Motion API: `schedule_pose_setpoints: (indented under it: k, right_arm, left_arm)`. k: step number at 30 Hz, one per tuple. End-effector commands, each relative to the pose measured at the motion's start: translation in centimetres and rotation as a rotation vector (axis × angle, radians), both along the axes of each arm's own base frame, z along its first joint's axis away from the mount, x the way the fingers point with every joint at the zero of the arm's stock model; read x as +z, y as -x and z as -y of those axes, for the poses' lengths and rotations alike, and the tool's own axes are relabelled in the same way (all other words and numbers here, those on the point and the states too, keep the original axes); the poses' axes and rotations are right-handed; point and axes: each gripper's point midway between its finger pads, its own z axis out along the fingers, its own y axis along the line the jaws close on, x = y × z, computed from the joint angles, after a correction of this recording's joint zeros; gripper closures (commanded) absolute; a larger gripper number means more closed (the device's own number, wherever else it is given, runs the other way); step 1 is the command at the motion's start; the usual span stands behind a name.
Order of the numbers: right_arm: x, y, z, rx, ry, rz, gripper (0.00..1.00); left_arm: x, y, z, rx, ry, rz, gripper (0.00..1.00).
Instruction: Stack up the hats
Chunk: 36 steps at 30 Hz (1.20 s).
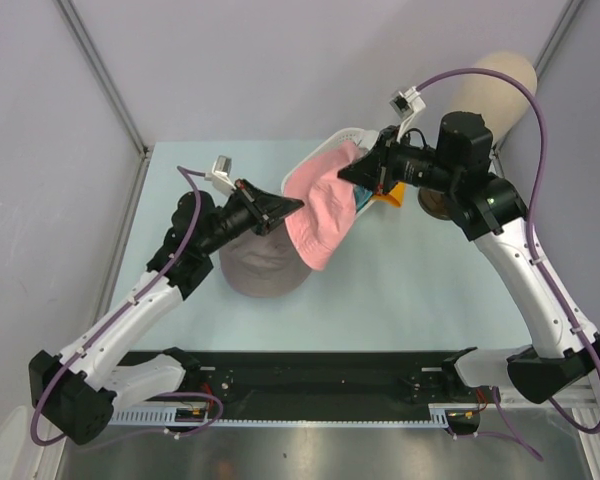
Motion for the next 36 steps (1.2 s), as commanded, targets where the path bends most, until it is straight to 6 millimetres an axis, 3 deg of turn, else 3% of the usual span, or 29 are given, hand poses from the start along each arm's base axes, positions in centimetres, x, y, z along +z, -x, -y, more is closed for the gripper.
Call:
schedule_pose_setpoints:
  k: [1,5,9,13,20,26,30,36]
  right_arm:
    - [-0.2,-0.5,0.4,-0.071,0.058,0.04,1.0]
    - [-1.7,-1.1,-0.8,-0.085,0.114,0.031,1.0]
    - [-2.7,-1.3,-2.4,-0.076,0.156,0.034,1.0]
    - [-2.8,-1.5,-4.0,-0.079,0.179,0.048,1.0]
    - [-0.8,-2.1,-3.5,-0.139,0.185,0.085,1.0]
    - [-0.8,-2.4,-2.5,-0.187,0.219,0.105,1.0]
    - [-1.2,-3.0,-2.7,-0.191,0.228,0.103,1.0]
    - [-2.6,-3.7,-4.4,-0.142,0.233,0.088,1.0]
  left_arm:
    - [1.9,-0.1,-2.4,0.126,-0.113,0.122,1.0]
    - [-0.3,0.0,-4.6,0.199,-0.278,0.111,1.0]
    - [-1.9,0.4,-6.1,0.228,-0.31,0.097,1.0]
    - [-4.2,0.7,-6.4,0.215,-0.301,0.058,1.0]
    - [-5.1,0.1,-5.0,0.148,-0.283,0.075,1.0]
    - [-4.9,-0.9,-4.0,0.117,-0.31,0.103,1.0]
    - [-4.9,-1.6,-4.9,0.163,-0.373,0.111,1.0]
    - [-5.7,-1.3,-7.0,0.223,-0.479,0.106,1.0]
